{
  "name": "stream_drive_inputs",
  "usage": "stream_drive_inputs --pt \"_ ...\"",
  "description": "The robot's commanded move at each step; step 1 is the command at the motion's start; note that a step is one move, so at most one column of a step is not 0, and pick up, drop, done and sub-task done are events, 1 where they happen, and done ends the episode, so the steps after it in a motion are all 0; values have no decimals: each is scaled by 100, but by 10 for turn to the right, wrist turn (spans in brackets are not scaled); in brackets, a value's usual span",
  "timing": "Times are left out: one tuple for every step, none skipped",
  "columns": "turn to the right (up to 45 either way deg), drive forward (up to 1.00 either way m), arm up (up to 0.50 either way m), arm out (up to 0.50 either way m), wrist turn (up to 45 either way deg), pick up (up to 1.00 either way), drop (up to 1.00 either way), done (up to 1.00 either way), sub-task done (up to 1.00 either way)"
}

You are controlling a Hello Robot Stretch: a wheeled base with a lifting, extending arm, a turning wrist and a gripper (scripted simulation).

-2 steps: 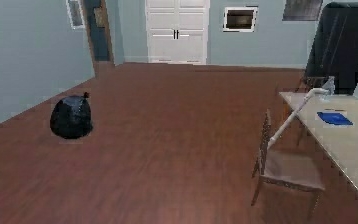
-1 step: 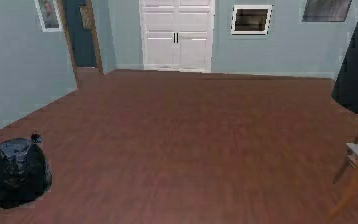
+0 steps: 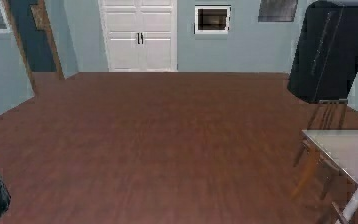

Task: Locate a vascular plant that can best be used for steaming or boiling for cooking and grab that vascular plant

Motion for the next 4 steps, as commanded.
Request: stream_drive_inputs --pt "0 100 0 0 0 0 0 0 0" --pt "360 0 0 0 0 0 0 0 0" --pt "0 40 0 0 0 0 0 0 0" --pt "-90 0 0 0 0 0 0 0 0"
